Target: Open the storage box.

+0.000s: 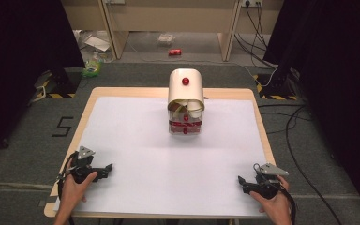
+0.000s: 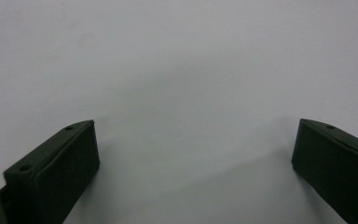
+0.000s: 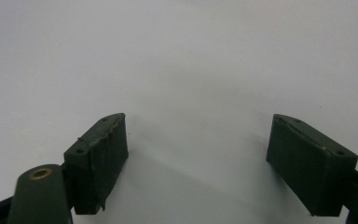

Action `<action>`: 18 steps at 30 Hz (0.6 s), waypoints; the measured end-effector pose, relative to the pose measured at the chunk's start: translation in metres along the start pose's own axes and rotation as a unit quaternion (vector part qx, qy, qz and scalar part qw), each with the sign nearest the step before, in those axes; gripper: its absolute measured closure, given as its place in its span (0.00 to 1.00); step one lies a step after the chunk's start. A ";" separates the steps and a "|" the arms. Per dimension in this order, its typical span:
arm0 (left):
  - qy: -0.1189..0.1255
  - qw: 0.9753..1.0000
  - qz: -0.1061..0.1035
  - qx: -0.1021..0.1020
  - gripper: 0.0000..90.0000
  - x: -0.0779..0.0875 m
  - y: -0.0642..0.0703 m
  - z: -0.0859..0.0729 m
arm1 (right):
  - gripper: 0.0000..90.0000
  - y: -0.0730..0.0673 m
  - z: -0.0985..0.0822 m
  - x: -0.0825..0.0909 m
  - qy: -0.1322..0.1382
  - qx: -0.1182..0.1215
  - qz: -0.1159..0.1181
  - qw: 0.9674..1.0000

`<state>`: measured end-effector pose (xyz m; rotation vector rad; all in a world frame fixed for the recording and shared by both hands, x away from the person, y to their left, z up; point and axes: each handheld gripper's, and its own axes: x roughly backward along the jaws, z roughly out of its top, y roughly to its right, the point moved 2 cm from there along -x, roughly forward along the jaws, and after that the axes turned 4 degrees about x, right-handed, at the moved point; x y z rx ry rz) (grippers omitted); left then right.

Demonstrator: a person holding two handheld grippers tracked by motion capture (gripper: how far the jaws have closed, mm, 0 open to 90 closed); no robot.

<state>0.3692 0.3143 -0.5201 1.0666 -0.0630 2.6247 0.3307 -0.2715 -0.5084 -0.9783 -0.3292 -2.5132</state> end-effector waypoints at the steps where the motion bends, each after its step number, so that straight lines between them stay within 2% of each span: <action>1: 0.000 1.000 0.000 0.000 0.00 0.000 0.000 0.000 | 0.23 0.000 0.000 0.000 0.000 0.000 0.000 1.000; 10: 0.000 1.000 0.000 0.000 0.00 0.000 0.000 0.000 | 0.24 0.000 0.000 0.000 0.001 0.000 0.000 1.000; 11: 0.000 1.000 0.000 0.000 0.00 0.000 0.000 0.000 | 0.33 -0.002 0.001 0.001 0.007 -0.003 0.003 1.000; 12: 0.000 1.000 0.000 0.000 0.00 0.000 0.000 0.000 | 0.34 -0.002 0.001 0.001 0.012 -0.001 0.001 1.000; 18: 0.000 1.000 0.000 0.000 0.00 0.000 0.000 0.000 | 0.33 -0.012 0.014 0.000 0.058 -0.018 -0.021 0.998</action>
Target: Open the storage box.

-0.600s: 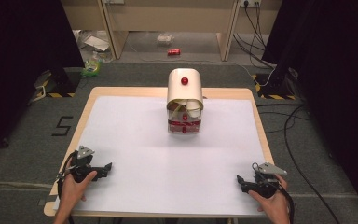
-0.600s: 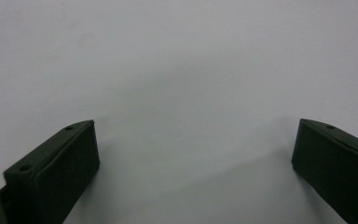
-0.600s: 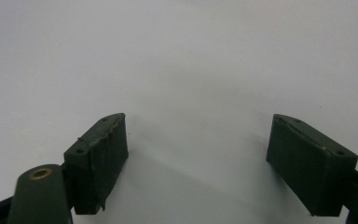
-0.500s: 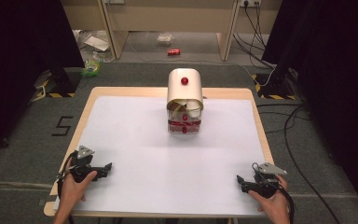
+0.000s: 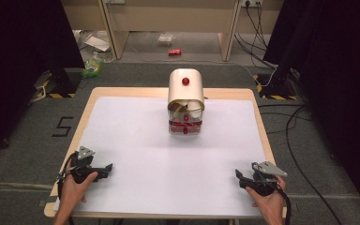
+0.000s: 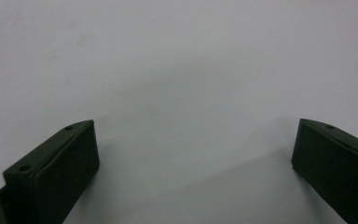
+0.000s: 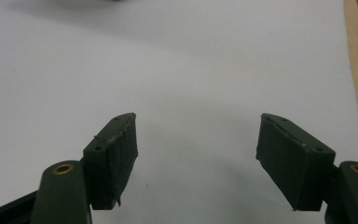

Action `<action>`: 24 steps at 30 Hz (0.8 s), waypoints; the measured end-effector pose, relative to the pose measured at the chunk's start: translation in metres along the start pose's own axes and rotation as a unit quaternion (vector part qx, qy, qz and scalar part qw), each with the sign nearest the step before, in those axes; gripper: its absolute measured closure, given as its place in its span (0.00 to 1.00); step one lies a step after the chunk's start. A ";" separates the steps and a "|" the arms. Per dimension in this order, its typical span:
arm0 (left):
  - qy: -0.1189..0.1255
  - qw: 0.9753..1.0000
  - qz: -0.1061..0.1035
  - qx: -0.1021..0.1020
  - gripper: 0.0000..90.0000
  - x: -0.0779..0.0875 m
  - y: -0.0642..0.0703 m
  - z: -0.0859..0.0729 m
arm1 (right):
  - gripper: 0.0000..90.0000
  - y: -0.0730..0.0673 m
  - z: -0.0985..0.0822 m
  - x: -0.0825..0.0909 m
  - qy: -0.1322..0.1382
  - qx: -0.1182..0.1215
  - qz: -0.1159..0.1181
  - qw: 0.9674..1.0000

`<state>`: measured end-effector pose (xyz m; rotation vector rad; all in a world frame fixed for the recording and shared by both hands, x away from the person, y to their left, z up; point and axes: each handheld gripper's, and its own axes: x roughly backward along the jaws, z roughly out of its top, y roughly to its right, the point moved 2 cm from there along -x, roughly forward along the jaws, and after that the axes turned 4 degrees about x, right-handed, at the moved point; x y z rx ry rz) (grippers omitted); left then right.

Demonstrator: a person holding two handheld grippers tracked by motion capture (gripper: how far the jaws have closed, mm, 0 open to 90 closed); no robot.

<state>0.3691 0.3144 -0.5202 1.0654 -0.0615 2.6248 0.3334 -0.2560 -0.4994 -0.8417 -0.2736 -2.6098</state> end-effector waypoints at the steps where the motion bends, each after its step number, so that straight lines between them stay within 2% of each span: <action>1: 0.000 1.000 0.000 0.000 0.00 0.000 0.000 0.000 | 0.33 -0.003 0.003 -0.001 0.010 0.002 -0.005 1.000; 5: 0.000 1.000 0.000 0.000 0.00 0.000 0.000 0.000 | 0.34 -0.016 0.018 -0.003 0.050 0.009 -0.016 0.999; 9: 0.000 1.000 0.000 0.000 0.00 0.000 0.000 0.000 | 0.35 -0.027 0.029 -0.009 0.073 0.007 -0.019 0.997; 16: 0.000 1.000 0.000 0.000 0.00 0.000 0.000 0.000 | 0.38 -0.048 0.043 -0.033 0.072 0.022 -0.003 0.997; 24: 0.000 1.000 0.000 -0.001 0.00 0.000 0.000 0.000 | 0.40 -0.059 0.058 -0.047 0.087 0.026 -0.006 0.996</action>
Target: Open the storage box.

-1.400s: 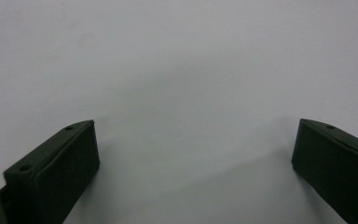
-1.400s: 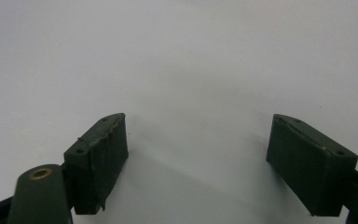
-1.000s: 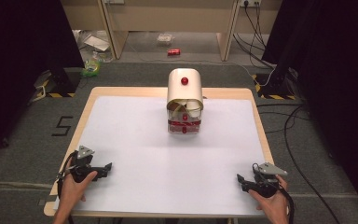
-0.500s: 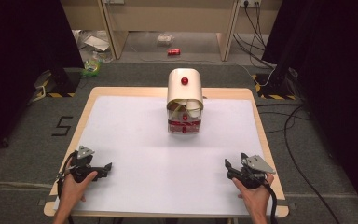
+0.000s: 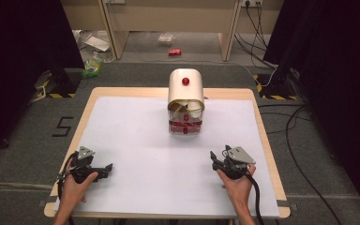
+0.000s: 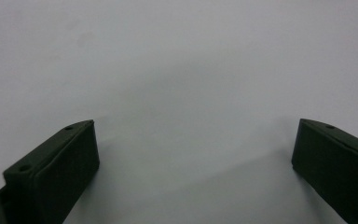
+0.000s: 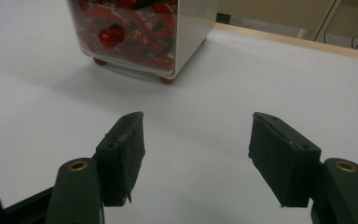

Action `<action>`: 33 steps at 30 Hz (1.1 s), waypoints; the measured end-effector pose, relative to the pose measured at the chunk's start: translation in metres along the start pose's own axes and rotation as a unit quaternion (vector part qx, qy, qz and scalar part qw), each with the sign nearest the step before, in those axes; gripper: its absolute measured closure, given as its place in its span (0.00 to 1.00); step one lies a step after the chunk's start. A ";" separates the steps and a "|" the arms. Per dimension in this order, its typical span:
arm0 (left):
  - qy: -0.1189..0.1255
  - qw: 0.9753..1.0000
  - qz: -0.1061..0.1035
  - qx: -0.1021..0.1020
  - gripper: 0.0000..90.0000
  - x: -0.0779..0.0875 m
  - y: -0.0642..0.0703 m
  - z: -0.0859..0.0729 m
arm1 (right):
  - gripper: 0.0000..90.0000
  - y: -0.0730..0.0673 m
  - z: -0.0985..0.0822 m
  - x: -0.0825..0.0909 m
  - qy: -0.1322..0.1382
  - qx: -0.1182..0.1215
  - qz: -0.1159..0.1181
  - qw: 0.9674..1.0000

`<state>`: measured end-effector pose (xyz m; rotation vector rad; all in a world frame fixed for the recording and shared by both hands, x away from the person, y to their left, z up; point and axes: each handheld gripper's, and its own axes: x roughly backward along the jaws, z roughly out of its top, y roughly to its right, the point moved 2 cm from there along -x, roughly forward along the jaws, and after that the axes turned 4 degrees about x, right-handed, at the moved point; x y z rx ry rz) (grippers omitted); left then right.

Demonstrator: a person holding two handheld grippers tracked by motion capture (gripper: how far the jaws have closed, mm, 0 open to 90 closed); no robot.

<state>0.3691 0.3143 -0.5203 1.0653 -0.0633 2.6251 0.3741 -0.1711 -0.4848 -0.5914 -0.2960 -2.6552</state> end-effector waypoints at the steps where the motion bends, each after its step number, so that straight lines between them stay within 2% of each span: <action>1: 0.000 1.000 0.000 0.000 0.00 0.000 0.000 0.000 | 0.40 0.000 0.000 0.000 0.000 0.000 0.000 1.000; 3: 0.000 1.000 0.000 0.000 0.00 0.000 0.000 0.000 | 0.41 -0.002 0.006 -0.004 0.008 -0.005 -0.001 1.000; 9: 0.000 1.000 0.001 -0.001 0.00 0.000 0.000 0.000 | 0.42 -0.006 0.017 -0.009 0.022 0.000 -0.005 1.000; 20: 0.000 1.000 0.000 0.000 0.00 0.000 0.000 0.000 | 0.45 -0.018 0.030 -0.023 0.029 0.005 0.005 1.000; 29: 0.000 1.000 0.000 0.000 0.00 0.000 0.000 0.000 | 0.48 -0.030 0.037 -0.033 0.037 -0.005 0.004 0.999; 31: 0.000 1.000 0.000 0.000 0.00 0.000 0.000 0.000 | 0.50 -0.040 0.038 -0.039 0.043 -0.018 -0.002 0.999; 33: 0.000 1.000 0.000 0.000 0.00 0.000 0.000 0.000 | 0.50 -0.043 0.038 -0.042 0.040 -0.018 0.000 0.999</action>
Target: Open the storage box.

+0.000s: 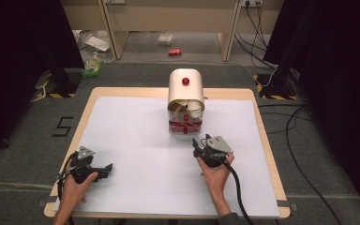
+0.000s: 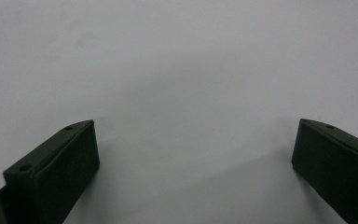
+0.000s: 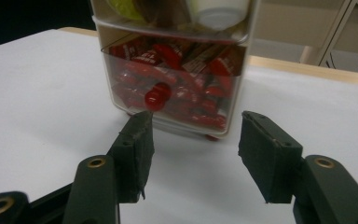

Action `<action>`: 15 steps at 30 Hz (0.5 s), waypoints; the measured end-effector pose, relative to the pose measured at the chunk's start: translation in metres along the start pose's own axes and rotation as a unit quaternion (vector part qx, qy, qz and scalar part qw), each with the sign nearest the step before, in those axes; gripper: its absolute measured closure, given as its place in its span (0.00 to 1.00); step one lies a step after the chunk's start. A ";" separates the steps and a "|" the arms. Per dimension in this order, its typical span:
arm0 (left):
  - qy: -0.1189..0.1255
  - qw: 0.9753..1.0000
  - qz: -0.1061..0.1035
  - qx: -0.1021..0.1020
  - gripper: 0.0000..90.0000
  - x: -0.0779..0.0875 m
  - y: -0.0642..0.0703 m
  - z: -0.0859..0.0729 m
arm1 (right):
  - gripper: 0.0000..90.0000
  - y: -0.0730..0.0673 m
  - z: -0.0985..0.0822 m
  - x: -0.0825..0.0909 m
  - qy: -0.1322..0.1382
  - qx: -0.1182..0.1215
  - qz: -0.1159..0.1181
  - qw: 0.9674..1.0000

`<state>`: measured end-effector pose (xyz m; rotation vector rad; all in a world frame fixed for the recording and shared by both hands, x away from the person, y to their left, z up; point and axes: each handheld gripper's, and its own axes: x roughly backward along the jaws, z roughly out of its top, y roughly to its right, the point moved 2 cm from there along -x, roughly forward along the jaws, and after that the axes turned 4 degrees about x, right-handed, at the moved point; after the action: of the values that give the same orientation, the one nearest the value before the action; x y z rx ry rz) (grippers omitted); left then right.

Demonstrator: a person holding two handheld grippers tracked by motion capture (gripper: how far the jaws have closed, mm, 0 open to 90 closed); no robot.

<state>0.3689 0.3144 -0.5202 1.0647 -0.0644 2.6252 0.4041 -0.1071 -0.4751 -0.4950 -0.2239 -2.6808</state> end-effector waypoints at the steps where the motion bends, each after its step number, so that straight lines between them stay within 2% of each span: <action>1: 0.000 1.000 0.000 0.000 0.00 0.000 0.000 0.000 | 0.52 -0.006 0.000 -0.005 0.000 -0.005 -0.004 1.000; 7: 0.000 1.000 0.000 0.000 0.00 0.000 0.000 0.000 | 0.56 -0.018 0.000 -0.017 0.008 -0.016 -0.013 1.000; 10: 0.000 1.000 0.000 0.000 0.00 0.000 0.000 0.000 | 0.58 -0.022 -0.001 -0.022 0.012 -0.011 -0.024 1.000; 13: 0.000 1.000 0.000 0.000 0.00 0.000 0.000 0.000 | 0.60 -0.027 -0.001 -0.030 0.015 -0.020 -0.026 0.999; 15: 0.000 1.000 0.000 0.000 0.00 0.000 0.000 0.000 | 0.60 -0.027 -0.001 -0.031 0.015 -0.019 -0.026 0.999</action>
<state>0.3688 0.3144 -0.5202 1.0644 -0.0653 2.6259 0.4191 -0.0712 -0.4898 -0.4649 -0.1798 -2.7468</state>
